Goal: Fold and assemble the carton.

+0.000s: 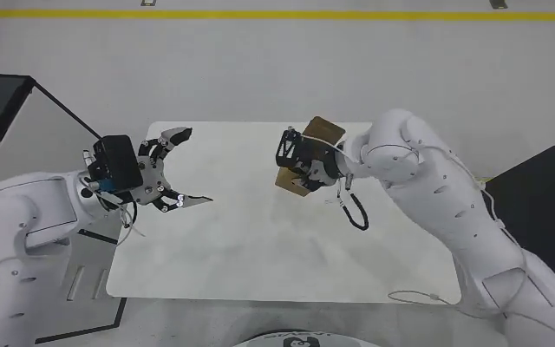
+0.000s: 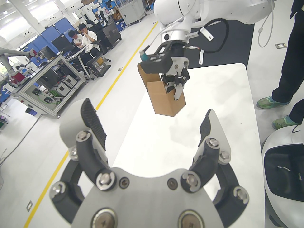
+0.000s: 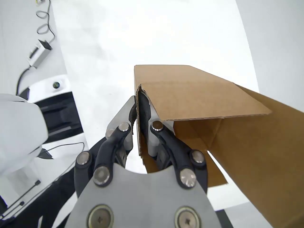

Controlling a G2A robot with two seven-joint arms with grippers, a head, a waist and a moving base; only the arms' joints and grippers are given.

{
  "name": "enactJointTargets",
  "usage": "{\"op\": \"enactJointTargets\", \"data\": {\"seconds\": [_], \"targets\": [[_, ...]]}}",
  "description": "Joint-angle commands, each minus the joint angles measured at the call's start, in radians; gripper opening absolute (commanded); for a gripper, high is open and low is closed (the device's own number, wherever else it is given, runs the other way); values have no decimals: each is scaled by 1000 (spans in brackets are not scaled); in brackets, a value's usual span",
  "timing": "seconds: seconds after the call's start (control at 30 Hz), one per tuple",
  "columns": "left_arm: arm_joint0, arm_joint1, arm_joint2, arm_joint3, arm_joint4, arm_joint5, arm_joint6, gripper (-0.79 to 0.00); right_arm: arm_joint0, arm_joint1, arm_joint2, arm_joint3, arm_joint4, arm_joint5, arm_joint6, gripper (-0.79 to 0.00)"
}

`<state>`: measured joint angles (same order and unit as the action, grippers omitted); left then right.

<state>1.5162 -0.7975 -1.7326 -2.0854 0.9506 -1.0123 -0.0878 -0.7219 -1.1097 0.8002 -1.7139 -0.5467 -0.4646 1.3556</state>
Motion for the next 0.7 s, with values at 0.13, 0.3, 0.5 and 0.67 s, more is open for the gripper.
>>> {"op": "enactJointTargets", "data": {"seconds": [0.13, 0.3, 0.5, 0.67], "targets": [[0, 0, 0, 0, 0, 0, 0, 0, 63, -11, -107, 58, -19, -20, -20, -785], [0, 0, 0, 0, 0, 0, 0, 0, 63, -11, -107, 58, -19, -20, -20, -785], [0, 0, 0, 0, 0, 0, 0, 0, 47, -15, -156, 36, -156, -27, -48, -785], [0, 0, 0, 0, 0, 0, 0, 0, 41, -27, -207, 86, -271, -60, -122, -785]]}}
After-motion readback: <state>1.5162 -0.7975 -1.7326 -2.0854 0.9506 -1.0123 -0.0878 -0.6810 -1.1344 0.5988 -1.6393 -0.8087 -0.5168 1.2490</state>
